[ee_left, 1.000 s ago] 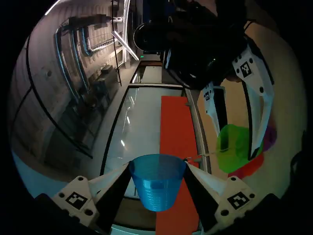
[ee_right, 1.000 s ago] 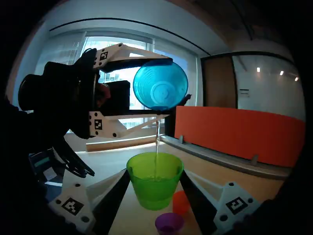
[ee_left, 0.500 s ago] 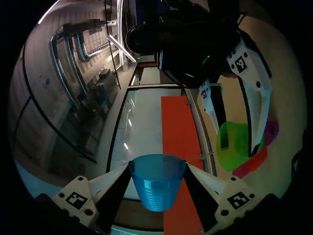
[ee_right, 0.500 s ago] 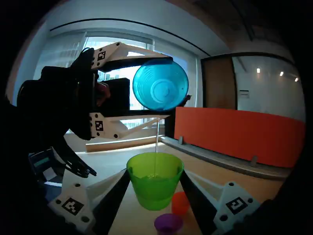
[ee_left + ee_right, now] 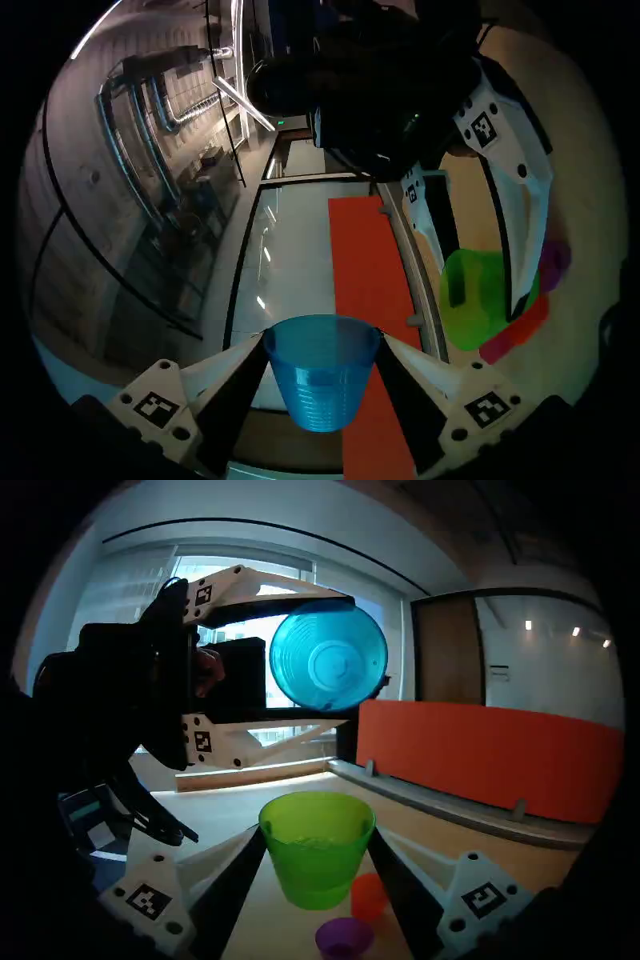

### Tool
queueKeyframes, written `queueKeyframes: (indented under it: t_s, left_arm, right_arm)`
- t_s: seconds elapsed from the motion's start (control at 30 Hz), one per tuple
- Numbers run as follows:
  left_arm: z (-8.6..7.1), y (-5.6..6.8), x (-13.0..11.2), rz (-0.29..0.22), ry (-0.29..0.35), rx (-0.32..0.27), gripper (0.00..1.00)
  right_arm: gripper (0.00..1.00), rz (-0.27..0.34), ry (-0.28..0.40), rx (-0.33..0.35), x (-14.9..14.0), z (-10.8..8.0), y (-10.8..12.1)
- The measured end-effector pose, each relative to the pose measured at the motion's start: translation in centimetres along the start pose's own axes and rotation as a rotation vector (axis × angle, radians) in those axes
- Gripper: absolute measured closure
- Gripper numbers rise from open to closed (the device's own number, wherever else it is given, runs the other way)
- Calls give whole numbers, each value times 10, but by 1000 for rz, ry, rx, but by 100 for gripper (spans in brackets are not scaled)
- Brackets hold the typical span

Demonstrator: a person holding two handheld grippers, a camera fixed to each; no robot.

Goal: Pour water

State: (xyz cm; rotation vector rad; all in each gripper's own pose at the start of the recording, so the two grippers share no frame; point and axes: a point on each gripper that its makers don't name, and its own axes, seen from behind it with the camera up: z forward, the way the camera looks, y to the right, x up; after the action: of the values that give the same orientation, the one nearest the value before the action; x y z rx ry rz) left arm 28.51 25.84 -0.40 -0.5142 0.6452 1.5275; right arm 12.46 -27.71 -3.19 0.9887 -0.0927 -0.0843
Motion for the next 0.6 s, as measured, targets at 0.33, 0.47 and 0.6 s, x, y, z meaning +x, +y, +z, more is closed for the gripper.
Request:
queueKeyframes:
  t_s: [0.33, 0.47, 0.6]
  left_arm:
    - [2, 4, -7, -55, -4, -3, 12]
    - [3, 7, -12, -115, -13, -2, 12]
    - [2, 12, -16, -186, -22, -7, 12]
  right_arm:
    - [10, 0, 1, -1, 0, 0, 1]
    - [10, -2, -2, -2, 0, 1, 0]
    - [10, -2, -3, -6, -1, 0, 1]
